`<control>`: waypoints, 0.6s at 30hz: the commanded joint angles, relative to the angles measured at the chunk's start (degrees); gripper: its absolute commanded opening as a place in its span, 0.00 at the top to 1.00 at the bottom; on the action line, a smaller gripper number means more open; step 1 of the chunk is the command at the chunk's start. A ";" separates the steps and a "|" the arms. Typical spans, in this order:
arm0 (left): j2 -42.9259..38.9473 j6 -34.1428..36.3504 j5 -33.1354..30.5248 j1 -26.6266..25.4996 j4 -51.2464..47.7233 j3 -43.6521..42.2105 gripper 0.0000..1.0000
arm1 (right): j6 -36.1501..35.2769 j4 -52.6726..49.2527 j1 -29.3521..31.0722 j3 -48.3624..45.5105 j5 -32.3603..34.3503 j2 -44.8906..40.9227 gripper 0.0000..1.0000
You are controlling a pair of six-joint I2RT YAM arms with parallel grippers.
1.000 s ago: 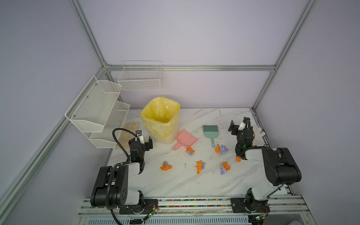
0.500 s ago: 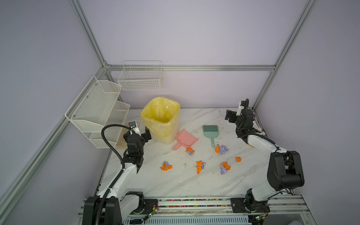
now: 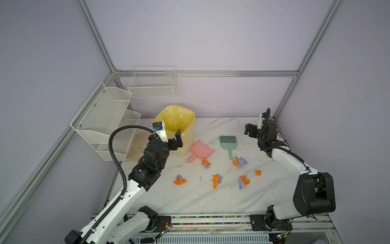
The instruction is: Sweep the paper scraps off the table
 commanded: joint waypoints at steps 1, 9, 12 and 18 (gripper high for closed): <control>5.91 -1.18 -3.97 -7.76 -2.91 9.95 0.00 | 3.37 -1.84 -0.06 -1.01 1.77 -0.64 0.03; 29.23 -1.13 -1.08 -17.01 -3.46 29.55 0.00 | 7.71 0.69 -0.10 -3.00 -1.36 -1.43 0.03; 37.69 -1.34 -1.00 -17.44 -5.37 37.50 0.00 | 10.90 2.27 -0.11 -4.21 -3.91 -1.75 0.03; 52.72 -1.49 3.37 -15.80 -9.00 50.44 0.00 | 13.10 4.37 -0.07 -6.27 -3.90 -4.07 0.03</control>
